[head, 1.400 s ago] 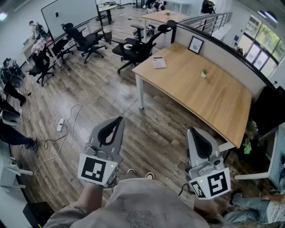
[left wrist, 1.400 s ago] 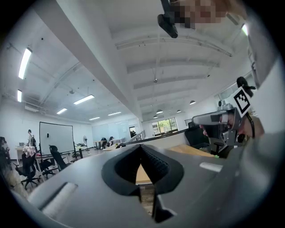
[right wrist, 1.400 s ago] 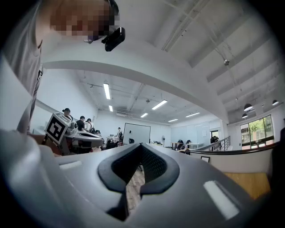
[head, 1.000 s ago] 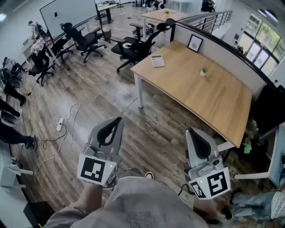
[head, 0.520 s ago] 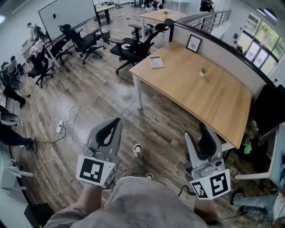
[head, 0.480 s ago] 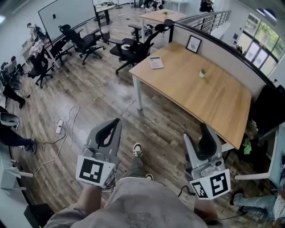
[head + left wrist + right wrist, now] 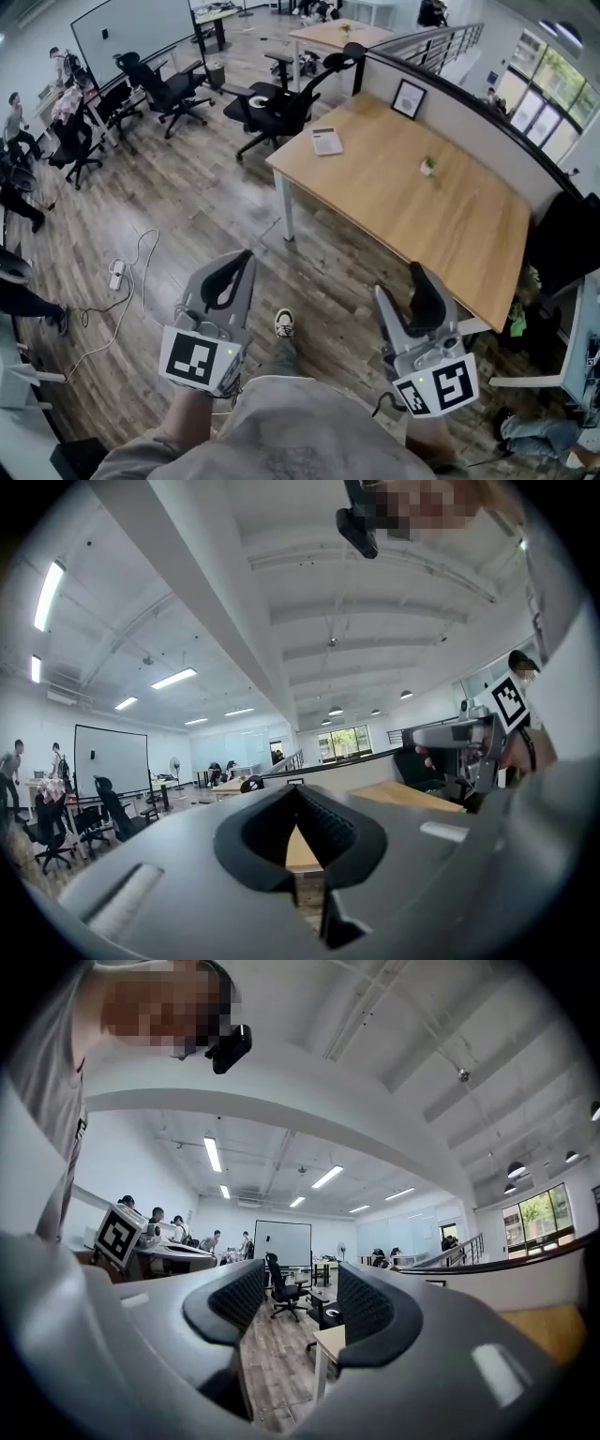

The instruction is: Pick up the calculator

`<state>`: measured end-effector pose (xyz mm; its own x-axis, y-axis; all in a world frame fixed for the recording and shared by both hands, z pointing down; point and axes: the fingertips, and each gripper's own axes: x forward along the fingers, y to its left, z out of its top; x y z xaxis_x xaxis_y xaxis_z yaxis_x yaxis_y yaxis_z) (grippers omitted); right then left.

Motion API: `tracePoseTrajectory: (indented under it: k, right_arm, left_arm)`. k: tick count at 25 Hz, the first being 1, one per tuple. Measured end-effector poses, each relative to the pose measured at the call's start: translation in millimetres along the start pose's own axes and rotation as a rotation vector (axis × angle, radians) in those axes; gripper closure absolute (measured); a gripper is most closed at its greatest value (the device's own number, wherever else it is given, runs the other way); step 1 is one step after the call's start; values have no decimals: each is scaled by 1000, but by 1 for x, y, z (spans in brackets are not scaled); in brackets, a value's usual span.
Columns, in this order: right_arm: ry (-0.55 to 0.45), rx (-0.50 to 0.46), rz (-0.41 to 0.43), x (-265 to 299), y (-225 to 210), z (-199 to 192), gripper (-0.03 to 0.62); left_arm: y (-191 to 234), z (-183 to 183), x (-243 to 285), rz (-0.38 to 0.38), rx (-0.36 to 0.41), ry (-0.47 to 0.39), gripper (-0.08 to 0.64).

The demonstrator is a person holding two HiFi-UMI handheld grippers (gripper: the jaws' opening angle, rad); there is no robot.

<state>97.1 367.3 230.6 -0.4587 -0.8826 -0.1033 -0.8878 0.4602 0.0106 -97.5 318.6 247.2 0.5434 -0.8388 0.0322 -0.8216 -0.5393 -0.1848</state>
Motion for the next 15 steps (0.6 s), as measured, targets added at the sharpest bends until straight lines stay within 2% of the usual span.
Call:
tracePoseTrajectory:
  k: [4, 15]
  right_arm:
    - [36, 4, -5, 44, -18, -9, 367]
    - [174, 21, -23, 185, -64, -43, 367]
  left_arm:
    - [30, -6, 36, -6, -10, 33, 558]
    - [122, -25, 140, -84, -52, 72, 558]
